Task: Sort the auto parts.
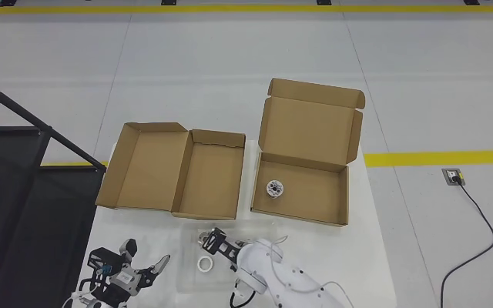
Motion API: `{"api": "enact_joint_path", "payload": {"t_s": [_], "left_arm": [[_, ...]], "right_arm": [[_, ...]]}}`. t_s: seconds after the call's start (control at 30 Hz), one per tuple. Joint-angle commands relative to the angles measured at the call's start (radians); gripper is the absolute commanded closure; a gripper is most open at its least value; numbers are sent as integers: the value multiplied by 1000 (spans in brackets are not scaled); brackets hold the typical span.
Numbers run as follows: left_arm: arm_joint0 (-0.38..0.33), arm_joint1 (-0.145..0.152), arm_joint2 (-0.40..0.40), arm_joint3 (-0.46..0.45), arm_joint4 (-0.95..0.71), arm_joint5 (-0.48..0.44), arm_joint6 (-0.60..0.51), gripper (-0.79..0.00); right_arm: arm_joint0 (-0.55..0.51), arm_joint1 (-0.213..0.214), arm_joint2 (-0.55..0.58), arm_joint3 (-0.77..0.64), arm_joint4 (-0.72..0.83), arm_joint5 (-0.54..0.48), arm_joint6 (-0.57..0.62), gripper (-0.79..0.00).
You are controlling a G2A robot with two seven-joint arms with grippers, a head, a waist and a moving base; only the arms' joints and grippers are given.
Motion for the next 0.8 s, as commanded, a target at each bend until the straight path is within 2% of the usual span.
{"api": "enact_joint_path", "payload": {"t_s": [0.0, 0.4, 0.53, 0.63, 0.67, 0.77], "left_arm": [[0, 0, 0, 0, 0, 0, 0, -785], [0, 0, 0, 0, 0, 0, 0, -785], [0, 0, 0, 0, 0, 0, 0, -785], [0, 0, 0, 0, 0, 0, 0, -785], [0, 0, 0, 0, 0, 0, 0, -785], [0, 0, 0, 0, 0, 0, 0, -785]], "right_arm": [[-2, -2, 2, -3, -4, 1, 4, -357], [-6, -19, 13, 19, -14, -2, 25, -256], [-2, -26, 16, 37, -15, -2, 29, -179], [1, -31, 17, 44, -18, -2, 31, -28], [1, -33, 18, 46, -19, -2, 31, 0], [0, -35, 22, 39, -25, -3, 35, 0]]}}
